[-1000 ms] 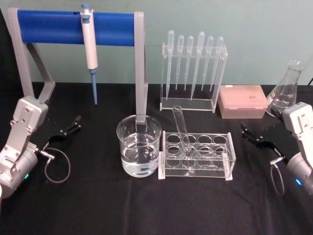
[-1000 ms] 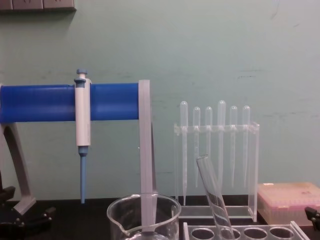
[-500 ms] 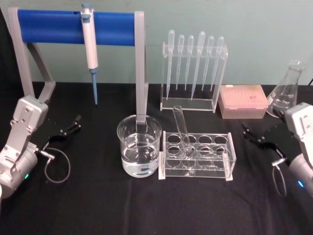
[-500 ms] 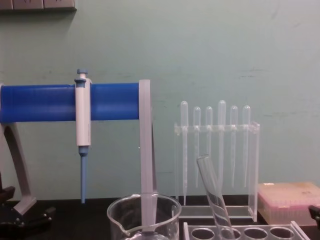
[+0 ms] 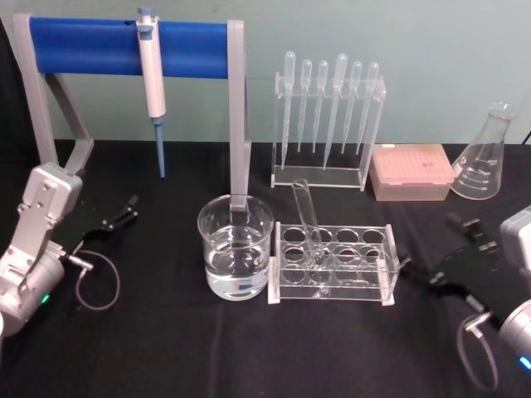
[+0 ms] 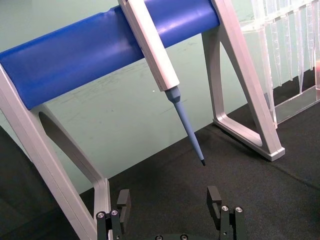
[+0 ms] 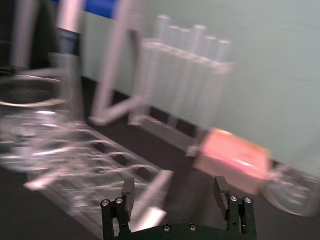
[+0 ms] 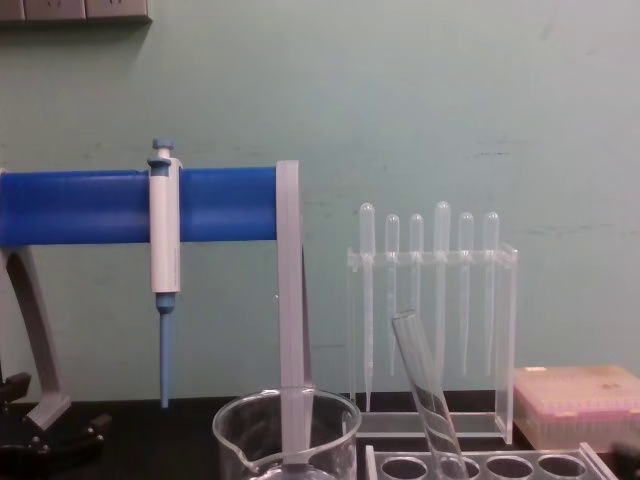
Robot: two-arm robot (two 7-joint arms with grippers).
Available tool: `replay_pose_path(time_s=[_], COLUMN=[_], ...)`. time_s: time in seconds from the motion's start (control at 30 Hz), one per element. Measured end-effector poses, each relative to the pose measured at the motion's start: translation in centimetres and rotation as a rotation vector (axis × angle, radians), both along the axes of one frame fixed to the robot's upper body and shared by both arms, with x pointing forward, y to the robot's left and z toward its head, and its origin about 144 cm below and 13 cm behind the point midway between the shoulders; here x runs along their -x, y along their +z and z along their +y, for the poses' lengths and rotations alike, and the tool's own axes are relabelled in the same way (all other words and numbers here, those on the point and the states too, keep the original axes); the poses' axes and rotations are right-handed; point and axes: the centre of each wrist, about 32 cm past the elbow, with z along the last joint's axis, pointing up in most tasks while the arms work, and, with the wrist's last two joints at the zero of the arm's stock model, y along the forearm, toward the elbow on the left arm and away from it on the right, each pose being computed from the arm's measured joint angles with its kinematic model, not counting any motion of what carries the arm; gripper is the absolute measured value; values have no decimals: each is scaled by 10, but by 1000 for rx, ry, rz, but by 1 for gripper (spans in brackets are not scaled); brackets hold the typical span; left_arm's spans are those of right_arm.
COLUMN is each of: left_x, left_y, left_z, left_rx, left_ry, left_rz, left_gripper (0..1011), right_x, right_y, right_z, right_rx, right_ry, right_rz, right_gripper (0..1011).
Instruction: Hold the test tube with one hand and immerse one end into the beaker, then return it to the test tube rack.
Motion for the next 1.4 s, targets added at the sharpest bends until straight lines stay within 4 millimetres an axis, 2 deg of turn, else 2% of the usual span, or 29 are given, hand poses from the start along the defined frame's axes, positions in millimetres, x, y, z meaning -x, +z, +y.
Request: replay_pose_path(time_s=[0.1,0.13,0.2,0.3,0.33,0.43,0.63,0.97,1.07,1.33,1.37,1.4], left_x=[0,0,0,0,0,0,0,0,0,0,0,0], left_y=[0,0,0,0,0,0,0,0,0,0,0,0], left_z=[0,0,0,0,0,0,0,0,0,0,0,0], left_rx=[0,0,0,0,0,0,0,0,0,0,0,0], left_ry=[0,0,0,0,0,0,0,0,0,0,0,0], left_rz=[0,0,0,0,0,0,0,0,0,0,0,0], left_gripper=[1000,1000,1000,1000,1000,1000,1000,1000,1000,1000,1000,1000], right_x=[1,-3,-5,-24,-24,-46,-80,-98,-100,-101,-101,-101], right_y=[6,12,14,21,21,27,37,47,46,45,44,44], right_z=[2,5,6,11,11,19,30,45,47,49,49,50], right_rx=[-24,-50,-58,-81,-81,-81,-84,-7,9,12,10,8], right_ry=[88,183,211,313,313,386,450,497,494,481,480,479], right_rz=[38,74,83,124,124,152,187,196,200,199,198,197], right_gripper=[1002,1002,1002,1000,1000,1002,1002,995,947,734,681,681])
